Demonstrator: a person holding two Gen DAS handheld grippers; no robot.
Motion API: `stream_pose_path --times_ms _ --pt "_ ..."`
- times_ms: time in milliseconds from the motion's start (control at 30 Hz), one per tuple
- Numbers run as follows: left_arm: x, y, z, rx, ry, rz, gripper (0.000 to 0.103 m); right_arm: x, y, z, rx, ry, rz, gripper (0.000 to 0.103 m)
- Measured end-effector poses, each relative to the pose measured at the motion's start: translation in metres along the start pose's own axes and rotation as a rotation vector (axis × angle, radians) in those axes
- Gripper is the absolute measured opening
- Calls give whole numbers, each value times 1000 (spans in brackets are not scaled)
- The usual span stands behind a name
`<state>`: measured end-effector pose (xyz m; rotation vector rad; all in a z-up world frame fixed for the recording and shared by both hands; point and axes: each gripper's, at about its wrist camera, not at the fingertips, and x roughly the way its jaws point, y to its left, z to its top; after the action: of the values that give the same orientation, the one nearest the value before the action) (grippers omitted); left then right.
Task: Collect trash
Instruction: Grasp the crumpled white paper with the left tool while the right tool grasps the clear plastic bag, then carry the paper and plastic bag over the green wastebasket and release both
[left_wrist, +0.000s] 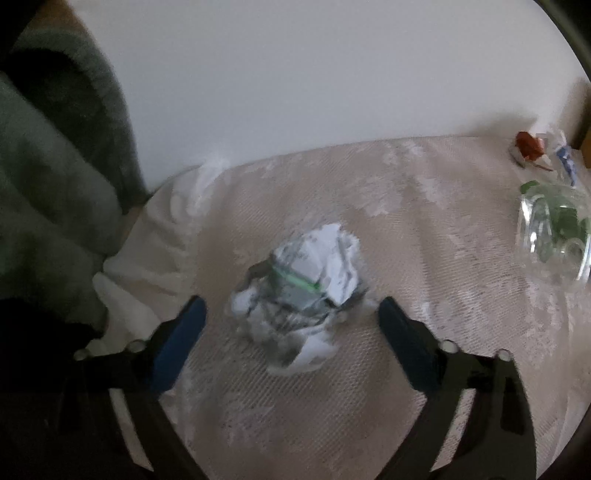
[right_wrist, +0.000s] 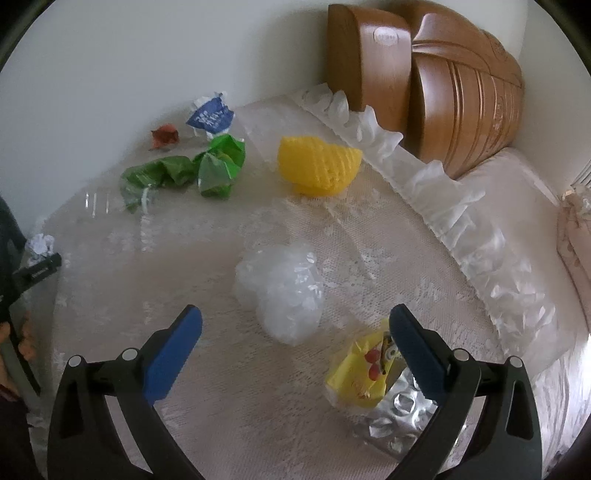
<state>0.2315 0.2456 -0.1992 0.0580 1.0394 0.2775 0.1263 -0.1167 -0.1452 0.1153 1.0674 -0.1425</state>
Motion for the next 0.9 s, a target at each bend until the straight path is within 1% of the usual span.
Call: stream_pose_path --times_ms 67,167,233,300,367,433,467,500,533,567,600,667,700,733,800,900 --pt "-1 -1 2 2 -1 -28 65 3 0 1 -4 8 3 101" --pt "-1 -3 7 7 -9 -58 57 5 -2 2 2 8 18 101" --pt "-3 -2 9 5 -12 -89 53 6 -4 5 9 5 29 101" --pt "-7 3 12 -4 -14 -115 53 8 -4 8 13 0 28 100" --pt "-13 1 15 -2 -20 -126 53 13 -2 13 21 4 28 97" --pt "-28 1 14 3 -41 -138 53 24 2 18 22 23 26 95" --pt "-38 -2 12 6 -51 -142 53 27 5 20 17 33 17 93" --pt "-48 -3 9 10 -65 -149 53 33 9 20 7 49 3 88" --pt "-55 -4 8 13 -73 -153 53 42 15 21 -11 84 -25 81" --pt "-65 -5 6 15 -82 -158 53 45 17 20 -17 98 -32 76" --pt "-73 -6 4 14 -85 -165 53 49 20 20 -14 114 -24 66" --pt "-92 -9 -4 19 -94 -199 53 49 22 18 10 120 15 56" --pt "-99 -11 -8 24 -97 -207 53 47 22 17 26 118 36 48" --pt "-111 -16 -14 39 -103 -216 53 44 23 16 37 114 55 44" --pt "-125 -22 -24 57 -109 -228 53 36 22 15 47 96 83 42" --pt "-148 -33 -40 84 -112 -269 53 15 19 10 43 51 102 41"
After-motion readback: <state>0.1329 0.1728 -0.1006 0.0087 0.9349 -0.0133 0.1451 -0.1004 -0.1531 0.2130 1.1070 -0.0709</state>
